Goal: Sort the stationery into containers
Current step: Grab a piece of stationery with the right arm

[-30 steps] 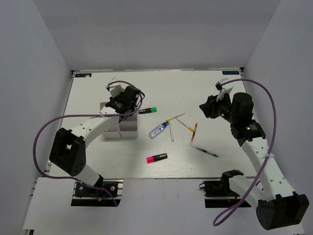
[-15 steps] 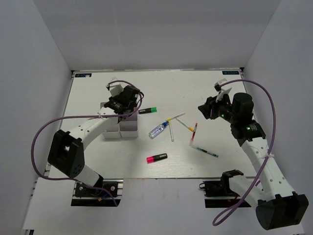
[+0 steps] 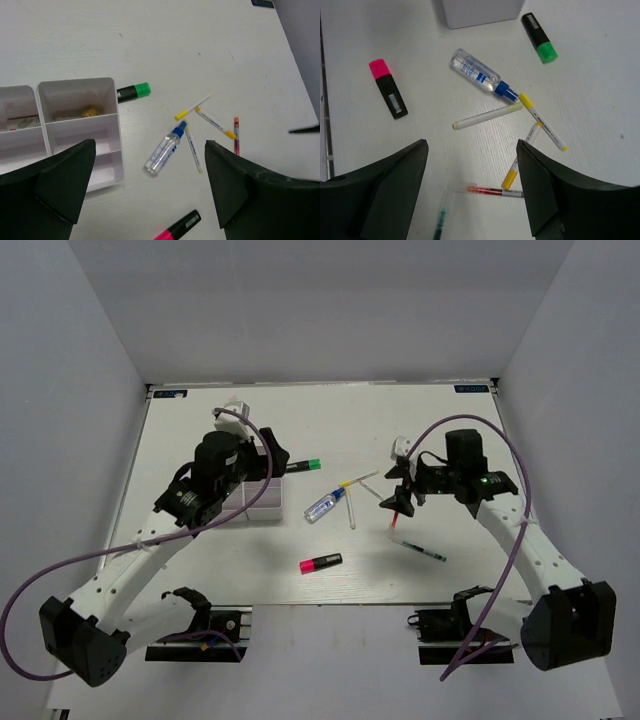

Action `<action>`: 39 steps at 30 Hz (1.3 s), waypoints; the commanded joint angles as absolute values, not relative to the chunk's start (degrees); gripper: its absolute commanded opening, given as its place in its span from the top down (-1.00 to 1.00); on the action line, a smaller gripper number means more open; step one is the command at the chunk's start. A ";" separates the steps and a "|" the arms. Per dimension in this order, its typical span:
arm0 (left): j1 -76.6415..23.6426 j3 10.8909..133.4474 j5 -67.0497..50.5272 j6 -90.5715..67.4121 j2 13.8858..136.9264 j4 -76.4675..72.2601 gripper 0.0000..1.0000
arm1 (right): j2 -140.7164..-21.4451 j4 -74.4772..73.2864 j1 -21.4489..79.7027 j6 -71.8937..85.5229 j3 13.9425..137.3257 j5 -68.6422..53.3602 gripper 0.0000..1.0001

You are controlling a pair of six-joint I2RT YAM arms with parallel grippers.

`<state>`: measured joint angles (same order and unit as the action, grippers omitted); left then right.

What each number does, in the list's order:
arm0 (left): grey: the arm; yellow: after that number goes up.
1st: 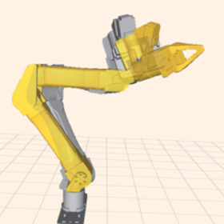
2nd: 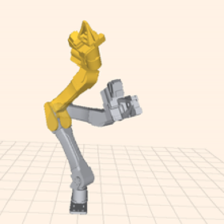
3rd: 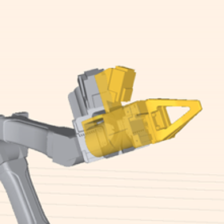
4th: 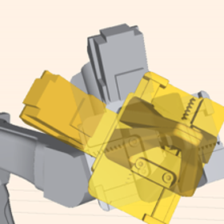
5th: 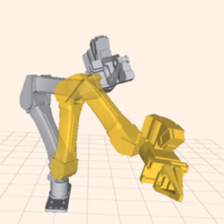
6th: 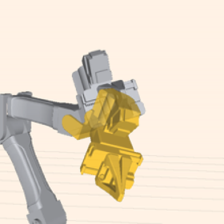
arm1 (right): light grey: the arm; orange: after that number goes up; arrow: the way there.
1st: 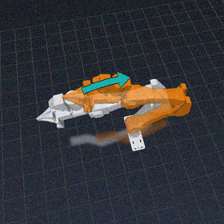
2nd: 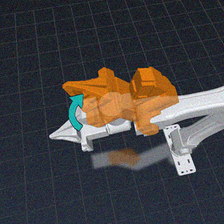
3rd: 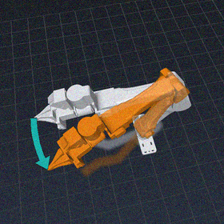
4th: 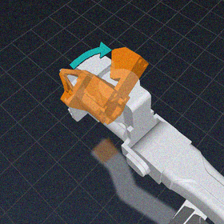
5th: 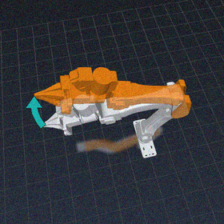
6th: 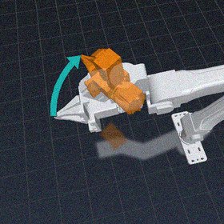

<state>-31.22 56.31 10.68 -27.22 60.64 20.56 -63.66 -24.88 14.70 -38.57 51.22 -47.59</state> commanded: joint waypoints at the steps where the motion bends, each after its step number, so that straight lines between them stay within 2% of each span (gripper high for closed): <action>1: -31.03 54.06 2.72 -18.55 56.70 20.65 -0.99 | -67.83 -28.39 17.83 -61.91 52.29 -53.00 -0.55; 8: -31.03 49.32 12.56 -15.29 44.84 24.17 -0.99 | -82.07 -30.14 25.38 -77.57 57.65 -46.76 -0.48; 13: -31.03 44.57 16.44 -14.15 33.85 23.56 -0.99 | -92.88 -28.75 29.79 -79.01 65.65 -40.44 -0.48; 20: -31.03 42.80 16.44 -14.15 28.21 23.55 -0.99 | -104.23 -32.69 34.19 -80.42 76.63 -36.22 -0.70; 24: -31.03 42.80 15.91 -14.15 27.08 23.55 -0.99 | -109.41 -34.19 36.12 -80.51 80.32 -34.28 -0.70; 27: -31.03 42.80 15.91 -14.15 26.46 23.55 -0.99 | -111.96 -36.20 36.82 -80.94 82.52 -33.05 -0.58; 37: -31.03 42.80 15.91 -14.15 26.46 23.55 -0.99 | -116.80 -36.83 38.41 -80.51 84.81 -29.18 -0.41; 39: -31.03 42.28 15.91 -14.15 25.93 23.55 -0.99 | -118.21 -37.00 38.58 -80.51 85.34 -28.57 -0.32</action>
<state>-31.24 43.42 15.66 -14.81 26.68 23.51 -116.68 -35.90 38.02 -80.12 83.00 -30.02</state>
